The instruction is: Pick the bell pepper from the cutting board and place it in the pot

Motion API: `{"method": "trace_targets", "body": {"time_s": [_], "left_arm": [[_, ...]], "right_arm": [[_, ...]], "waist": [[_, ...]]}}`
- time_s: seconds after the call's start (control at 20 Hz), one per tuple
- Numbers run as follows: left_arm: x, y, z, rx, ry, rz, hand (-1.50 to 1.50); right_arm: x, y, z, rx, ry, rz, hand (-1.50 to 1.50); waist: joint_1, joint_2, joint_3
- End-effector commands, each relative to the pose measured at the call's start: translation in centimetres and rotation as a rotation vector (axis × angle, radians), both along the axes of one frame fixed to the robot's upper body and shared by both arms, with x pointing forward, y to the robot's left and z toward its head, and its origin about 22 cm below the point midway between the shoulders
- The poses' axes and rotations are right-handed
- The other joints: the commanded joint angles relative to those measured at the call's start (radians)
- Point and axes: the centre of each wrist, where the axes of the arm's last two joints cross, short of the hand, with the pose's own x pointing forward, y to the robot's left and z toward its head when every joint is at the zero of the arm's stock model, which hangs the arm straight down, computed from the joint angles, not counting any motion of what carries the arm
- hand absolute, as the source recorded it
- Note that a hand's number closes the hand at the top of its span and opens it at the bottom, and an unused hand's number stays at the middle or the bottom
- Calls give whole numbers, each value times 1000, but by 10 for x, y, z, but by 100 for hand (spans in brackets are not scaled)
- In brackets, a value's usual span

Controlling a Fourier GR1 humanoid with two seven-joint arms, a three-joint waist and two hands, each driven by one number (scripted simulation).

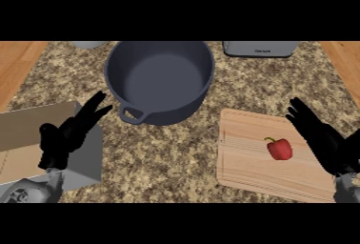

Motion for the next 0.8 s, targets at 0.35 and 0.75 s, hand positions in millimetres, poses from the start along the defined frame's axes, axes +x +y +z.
{"method": "trace_targets", "body": {"time_s": [0.35,0.75], "left_arm": [[-13,63,3,139,-69,246,0],[-35,75,-14,174,-27,312,0]], "right_arm": [[-19,-121,77,-835,-357,-382,-150],[-66,-85,12,-874,-671,-396,-150]], "waist": [[-38,17,9],[-35,28,22]]}}
